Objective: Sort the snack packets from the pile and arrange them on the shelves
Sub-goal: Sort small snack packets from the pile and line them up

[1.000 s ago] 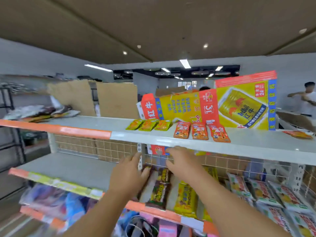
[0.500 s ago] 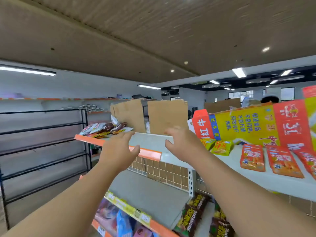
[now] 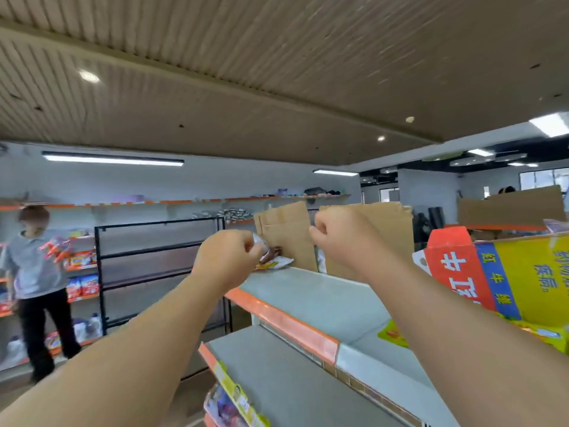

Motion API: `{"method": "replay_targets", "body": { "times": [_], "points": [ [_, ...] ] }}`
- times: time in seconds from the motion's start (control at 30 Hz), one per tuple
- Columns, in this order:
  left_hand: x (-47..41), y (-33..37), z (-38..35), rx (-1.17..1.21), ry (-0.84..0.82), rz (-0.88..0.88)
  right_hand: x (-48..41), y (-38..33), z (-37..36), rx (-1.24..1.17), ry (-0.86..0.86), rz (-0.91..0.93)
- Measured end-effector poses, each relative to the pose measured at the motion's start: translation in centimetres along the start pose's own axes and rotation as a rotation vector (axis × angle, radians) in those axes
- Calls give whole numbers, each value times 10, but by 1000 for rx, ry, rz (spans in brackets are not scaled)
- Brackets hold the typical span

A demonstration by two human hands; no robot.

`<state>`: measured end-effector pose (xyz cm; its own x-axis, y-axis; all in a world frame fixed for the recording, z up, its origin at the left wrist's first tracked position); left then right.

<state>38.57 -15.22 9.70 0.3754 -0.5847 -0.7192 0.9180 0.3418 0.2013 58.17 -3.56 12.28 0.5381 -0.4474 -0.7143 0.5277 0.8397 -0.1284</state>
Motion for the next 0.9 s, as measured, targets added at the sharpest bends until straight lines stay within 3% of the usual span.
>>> {"method": "replay_targets", "body": {
  "times": [0.1,0.37,0.5,0.6,0.7,0.9],
  "points": [
    [-12,-1,12,-81,-8,21,-22,3,-1,3,-19,35],
    [-38,-2,14,-95,-52,20,-46,17,-30,11,-272,101],
    [-51,7,-2,-75,-25,-40,-46,31,-27,135,-225,107],
    [-59,14,-20,-124,13,-197,-49,39,-28,129,-161,135],
    [-69,3,-47,-262,-70,-306,-51,42,-40,218,-247,177],
    [-90,-31,-70,-235,-45,-314,-77,39,-73,235,-264,130]
  ]
}}
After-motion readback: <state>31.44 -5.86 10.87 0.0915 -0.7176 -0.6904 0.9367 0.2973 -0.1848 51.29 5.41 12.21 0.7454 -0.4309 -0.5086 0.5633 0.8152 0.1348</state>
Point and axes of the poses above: each hand's wrist, its own x-axis away from the middle knuckle, its own z-axis out of the back of the hand, y = z × x, the point moved 3 cm from there along -x, towards the middle knuckle, and after that the axes turned 3 degrees about x, right-handed, at the moved point
